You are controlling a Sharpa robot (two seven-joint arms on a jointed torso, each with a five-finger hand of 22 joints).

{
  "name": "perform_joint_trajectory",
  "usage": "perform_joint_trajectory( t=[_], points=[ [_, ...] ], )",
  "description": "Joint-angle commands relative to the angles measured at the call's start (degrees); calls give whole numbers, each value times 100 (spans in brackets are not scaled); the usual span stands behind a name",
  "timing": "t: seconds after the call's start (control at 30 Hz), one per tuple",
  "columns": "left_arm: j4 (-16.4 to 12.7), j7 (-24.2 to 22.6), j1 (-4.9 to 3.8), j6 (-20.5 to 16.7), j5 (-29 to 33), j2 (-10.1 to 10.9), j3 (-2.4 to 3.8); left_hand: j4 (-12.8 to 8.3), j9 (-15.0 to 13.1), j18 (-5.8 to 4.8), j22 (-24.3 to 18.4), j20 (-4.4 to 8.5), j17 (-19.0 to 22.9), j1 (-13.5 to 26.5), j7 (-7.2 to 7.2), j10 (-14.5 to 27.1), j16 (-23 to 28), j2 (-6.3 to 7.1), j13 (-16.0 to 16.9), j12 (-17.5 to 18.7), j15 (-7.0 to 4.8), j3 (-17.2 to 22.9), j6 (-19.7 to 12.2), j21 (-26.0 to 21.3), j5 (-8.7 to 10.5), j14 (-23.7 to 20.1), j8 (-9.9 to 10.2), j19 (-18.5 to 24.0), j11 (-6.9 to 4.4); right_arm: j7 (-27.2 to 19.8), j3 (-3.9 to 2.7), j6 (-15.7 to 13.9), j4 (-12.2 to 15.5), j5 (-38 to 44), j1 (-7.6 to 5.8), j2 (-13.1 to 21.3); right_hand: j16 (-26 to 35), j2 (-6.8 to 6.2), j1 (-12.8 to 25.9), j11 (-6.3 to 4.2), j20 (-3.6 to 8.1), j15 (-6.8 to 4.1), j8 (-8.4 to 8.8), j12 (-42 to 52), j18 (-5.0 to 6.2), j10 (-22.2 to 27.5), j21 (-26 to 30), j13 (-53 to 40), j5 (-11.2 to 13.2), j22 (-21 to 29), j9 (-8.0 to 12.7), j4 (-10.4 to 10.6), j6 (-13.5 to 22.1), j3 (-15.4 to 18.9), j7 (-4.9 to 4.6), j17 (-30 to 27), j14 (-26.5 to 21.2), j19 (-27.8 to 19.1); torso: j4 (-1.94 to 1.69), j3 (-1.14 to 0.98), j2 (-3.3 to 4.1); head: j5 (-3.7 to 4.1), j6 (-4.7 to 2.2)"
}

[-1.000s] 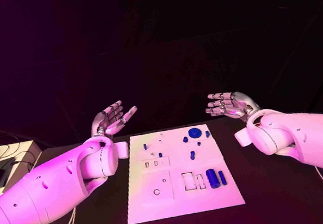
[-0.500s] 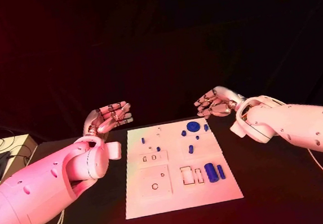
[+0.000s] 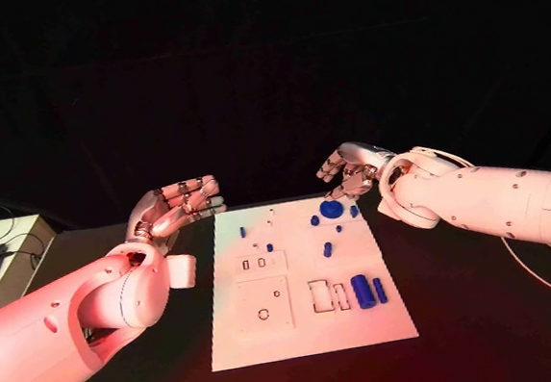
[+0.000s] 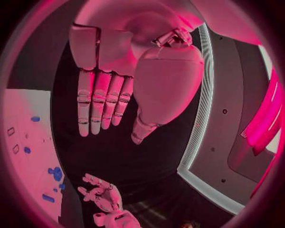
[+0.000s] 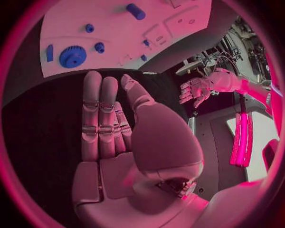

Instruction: Assemble the parts on the task board

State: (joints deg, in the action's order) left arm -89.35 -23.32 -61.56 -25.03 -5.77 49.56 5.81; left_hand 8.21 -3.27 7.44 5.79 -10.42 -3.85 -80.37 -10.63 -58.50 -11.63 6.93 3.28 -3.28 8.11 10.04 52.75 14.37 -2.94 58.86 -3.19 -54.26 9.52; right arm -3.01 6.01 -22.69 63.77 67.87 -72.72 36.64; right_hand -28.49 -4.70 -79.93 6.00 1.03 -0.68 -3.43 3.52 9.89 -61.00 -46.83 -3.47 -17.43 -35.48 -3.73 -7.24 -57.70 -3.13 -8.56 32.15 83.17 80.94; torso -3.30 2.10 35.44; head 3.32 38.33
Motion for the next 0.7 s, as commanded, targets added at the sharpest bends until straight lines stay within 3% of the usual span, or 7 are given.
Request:
perform_joint_trajectory(
  t=[0.03, 0.2, 0.33, 0.43, 0.5, 0.6, 0.7],
  points=[
    [-139, 27, -5, 236, -55, 55, 24, -49, -9, -73, -20, 29, 8, 10, 3, -37, 38, -64, 8, -14, 7, 9, 33, 13, -8, -50, -16, 11, 2, 119, -4, -169, -79, 520, -23, -70, -387, 126, -54, -92, 119, -90, -39, -9, -250, -615, -1425, -2, 43, -1634, -10, -93, -230, -223, -8, 257, 337, 388, -113, 60, 103, 82, -10],
    [-249, 48, -4, 291, -57, 106, 59, -68, -9, -74, -39, 30, 5, 13, 5, -39, 44, -78, 8, -14, 5, 11, 35, 17, -8, -45, -16, 9, 1, 184, -4, -114, -185, 1058, -35, -175, -1148, 98, 164, -198, 284, -183, -15, -19, -532, -1054, -2720, 2, 21, -3189, -7, -438, -571, -940, 4, 191, 280, 427, -185, 101, 186, 151, -4],
    [-304, 68, -3, 351, -59, 126, 75, -98, -10, -78, -70, 35, 6, 24, 8, -33, 53, -98, 9, -17, 5, 1, 44, 27, -8, -41, -16, 4, 0, 260, -4, -13, -226, 1510, -34, -217, -1373, 27, 362, -186, 275, -166, -18, -15, -512, -932, -2779, 1, 35, -3311, -11, -576, -633, -1242, 39, -122, 219, 335, -222, 126, 238, 197, -22],
    [-347, 85, -2, 389, -66, 149, 84, -102, -9, -79, -75, 35, 6, 24, 6, -30, 55, -98, 9, -16, 6, -2, 33, 27, -8, -43, -16, 6, 2, 331, -3, 74, -233, 1840, -30, -234, -1597, -52, 470, -128, 238, -130, -6, 11, -458, -698, -2751, -7, 47, -3359, 1, -558, -777, -1304, 99, -380, 180, 335, -248, 143, 274, 229, -21],
    [-372, 97, -2, 412, -77, 169, 89, -111, -8, -81, -87, 32, 6, 25, 0, -17, 61, -97, 8, -15, 10, -8, -3, 28, -8, -49, -14, 9, 7, 390, -2, 137, -224, 2032, -24, -242, -1954, -87, 493, -162, 219, -131, -3, -10, -358, -682, -2375, 0, 71, -2965, -6, -516, -818, -1278, 137, -358, 168, 290, -266, 153, 293, 247, -20],
    [-387, 114, -2, 441, -87, 187, 94, -111, -8, -81, -87, 32, 6, 25, 0, -17, 61, -97, 8, -15, 10, -8, -3, 28, -8, -49, -14, 9, 7, 459, -1, 203, -218, 2200, -15, -252, -2263, -110, 490, -163, 224, -127, -12, -16, -330, -689, -2279, 0, 66, -2974, -9, -459, -818, -1266, 168, -461, 52, 390, -292, 163, 317, 265, -22],
    [-387, 135, -1, 473, -96, 199, 97, -111, -7, -82, -97, 29, 7, 29, -4, 1, 67, -90, 8, -13, 12, -14, -35, 27, -7, -52, -13, 14, 12, 557, 2, 287, -232, 2419, 4, -270, -2364, -192, 575, -152, 211, -118, -13, -18, -330, -656, -2276, -1, -178, -3027, -7, -379, -772, -1197, 162, -536, 39, 416, -324, 168, 341, 281, -23]
  ],
)
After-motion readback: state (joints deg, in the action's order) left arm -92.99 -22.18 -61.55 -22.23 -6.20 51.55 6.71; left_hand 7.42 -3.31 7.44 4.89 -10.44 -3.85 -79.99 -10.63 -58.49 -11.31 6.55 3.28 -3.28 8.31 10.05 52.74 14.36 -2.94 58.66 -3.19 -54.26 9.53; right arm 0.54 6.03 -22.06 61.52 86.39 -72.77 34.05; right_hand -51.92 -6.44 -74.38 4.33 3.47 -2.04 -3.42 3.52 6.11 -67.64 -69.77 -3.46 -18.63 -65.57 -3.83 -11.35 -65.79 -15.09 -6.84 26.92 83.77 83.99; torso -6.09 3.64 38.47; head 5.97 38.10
